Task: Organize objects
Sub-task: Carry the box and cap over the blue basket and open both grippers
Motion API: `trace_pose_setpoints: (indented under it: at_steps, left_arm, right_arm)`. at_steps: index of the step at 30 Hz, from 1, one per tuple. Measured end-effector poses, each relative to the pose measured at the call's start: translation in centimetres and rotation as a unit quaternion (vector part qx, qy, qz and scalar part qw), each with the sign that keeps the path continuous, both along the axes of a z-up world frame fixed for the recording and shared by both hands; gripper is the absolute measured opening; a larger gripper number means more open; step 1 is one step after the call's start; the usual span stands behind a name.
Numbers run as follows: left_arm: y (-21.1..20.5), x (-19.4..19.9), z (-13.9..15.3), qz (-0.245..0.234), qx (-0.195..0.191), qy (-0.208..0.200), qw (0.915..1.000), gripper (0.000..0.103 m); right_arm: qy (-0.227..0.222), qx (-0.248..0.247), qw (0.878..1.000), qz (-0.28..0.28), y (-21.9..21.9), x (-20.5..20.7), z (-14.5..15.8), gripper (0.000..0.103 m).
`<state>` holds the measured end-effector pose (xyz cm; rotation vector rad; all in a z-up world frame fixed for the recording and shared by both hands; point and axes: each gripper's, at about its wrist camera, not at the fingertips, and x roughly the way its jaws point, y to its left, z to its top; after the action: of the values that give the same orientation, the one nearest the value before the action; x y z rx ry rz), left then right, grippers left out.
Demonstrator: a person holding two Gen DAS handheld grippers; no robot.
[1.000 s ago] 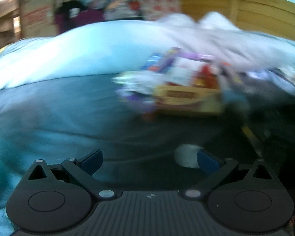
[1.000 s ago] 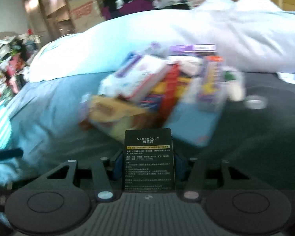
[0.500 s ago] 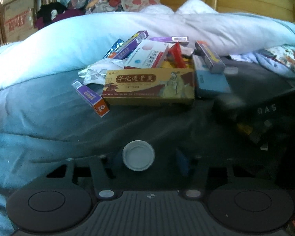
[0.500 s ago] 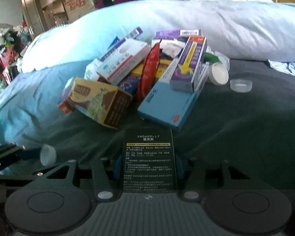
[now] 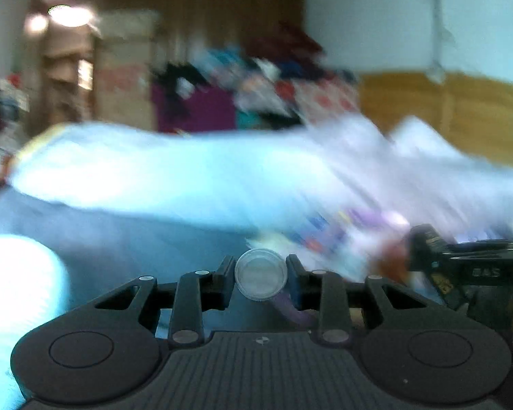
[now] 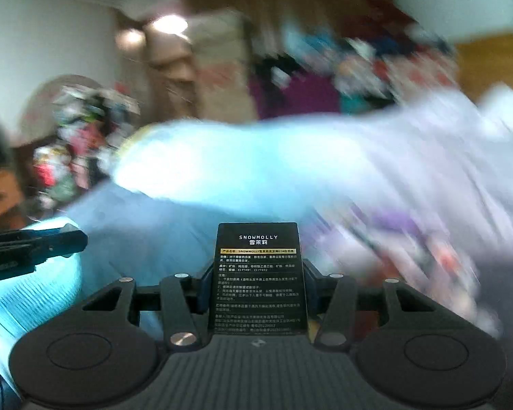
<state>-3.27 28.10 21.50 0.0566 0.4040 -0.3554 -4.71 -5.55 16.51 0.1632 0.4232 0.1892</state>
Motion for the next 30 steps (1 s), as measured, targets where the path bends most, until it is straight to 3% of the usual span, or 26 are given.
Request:
trace_pose_setpoints:
  at_steps: [6, 12, 18, 21, 24, 26, 30]
  left_arm:
    - [11.1, 0.3, 6.4, 0.134, -0.005, -0.048, 0.9898, 0.033]
    - [22.0, 0.1, 8.3, 0.234, -0.006, -0.023, 0.9719, 0.033]
    - [29.9, 1.0, 7.5, 0.268, -0.032, 0.053, 0.9615, 0.034]
    - [32.5, 1.3, 6.3, 0.270, -0.033, 0.079, 0.9591, 0.034]
    - [33.8, 1.5, 5.0, 0.273, -0.027, 0.098, 0.9567, 0.029]
    - [34.2, 2.2, 4.1, 0.272, -0.022, 0.111, 0.9556, 0.020]
    - [33.8, 2.7, 2.8, 0.272, -0.021, 0.124, 0.9539, 0.020]
  right_arm:
    - [-0.069, 0.008, 0.988, 0.137, 10.4, 5.1, 8.6, 0.053]
    - [-0.047, 0.025, 0.968, 0.244, 20.7, 9.0, 12.3, 0.053]
    - [0.050, 0.045, 0.950, 0.305, 28.8, 11.6, 11.9, 0.053]
    - [0.081, 0.040, 0.945, 0.315, 31.3, 12.5, 10.2, 0.053]
    - [0.099, 0.035, 0.941, 0.321, 33.0, 12.6, 8.5, 0.053]
    - [0.110, 0.031, 0.939, 0.323, 34.0, 12.9, 7.4, 0.053]
    - [0.125, 0.017, 0.938, 0.324, 35.4, 13.0, 5.5, 0.054]
